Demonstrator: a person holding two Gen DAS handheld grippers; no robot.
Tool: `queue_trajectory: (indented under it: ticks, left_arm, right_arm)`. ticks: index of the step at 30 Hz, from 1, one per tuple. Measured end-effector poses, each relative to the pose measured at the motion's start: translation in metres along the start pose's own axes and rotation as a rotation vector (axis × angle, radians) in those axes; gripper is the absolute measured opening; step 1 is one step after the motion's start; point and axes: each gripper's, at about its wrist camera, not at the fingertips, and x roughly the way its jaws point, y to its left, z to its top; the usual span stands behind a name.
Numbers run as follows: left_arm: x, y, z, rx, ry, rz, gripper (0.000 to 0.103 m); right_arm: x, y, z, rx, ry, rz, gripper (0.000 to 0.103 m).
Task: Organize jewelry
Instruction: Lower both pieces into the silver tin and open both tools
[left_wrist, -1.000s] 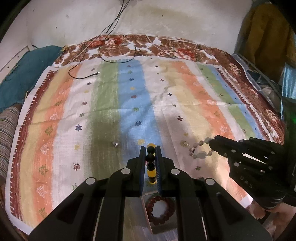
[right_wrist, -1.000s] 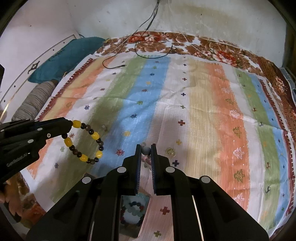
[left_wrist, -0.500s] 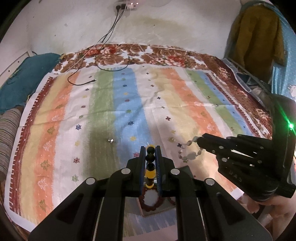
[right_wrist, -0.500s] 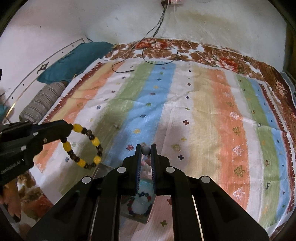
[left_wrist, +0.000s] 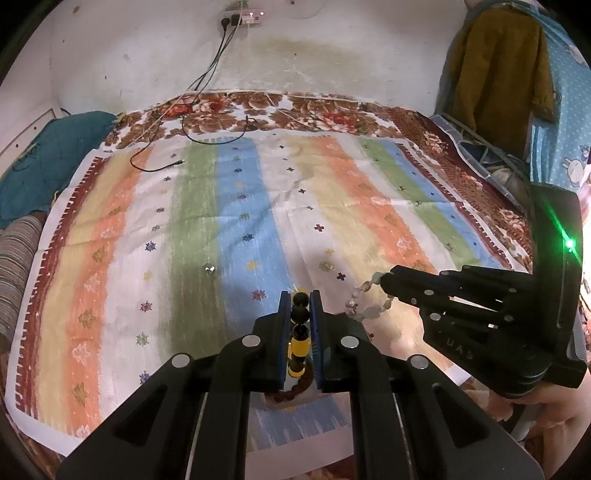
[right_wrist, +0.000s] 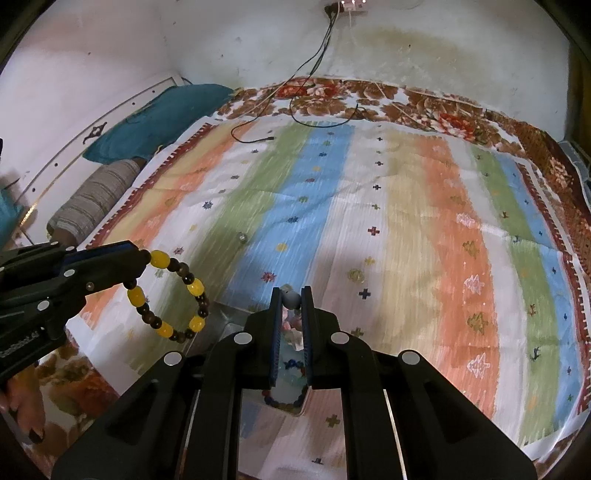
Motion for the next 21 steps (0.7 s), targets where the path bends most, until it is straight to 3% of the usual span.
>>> queue_trajectory:
  ticks: [11,13,15,21]
  left_arm:
    - [0.009,0.0,-0.005,-0.013,0.038,0.037,0.011]
    - [0.011,0.004,-0.005,-0.021,0.046,0.056,0.02]
    - [0.01,0.009,-0.004,-0.042,0.04,0.072,0.033]
    - [0.014,0.032,-0.001,-0.115,0.047,0.127,0.052]
  right_arm:
    - [0.012,0.003,-0.008,0.002,0.073,0.022,0.015]
    - [0.014,0.002,-0.009,0.014,0.075,0.006,0.034]
    - [0.013,-0.001,-0.007,0.021,0.068,-0.01,0.039]
    - [0.018,-0.013,-0.006,0.056,0.081,-0.049,0.05]
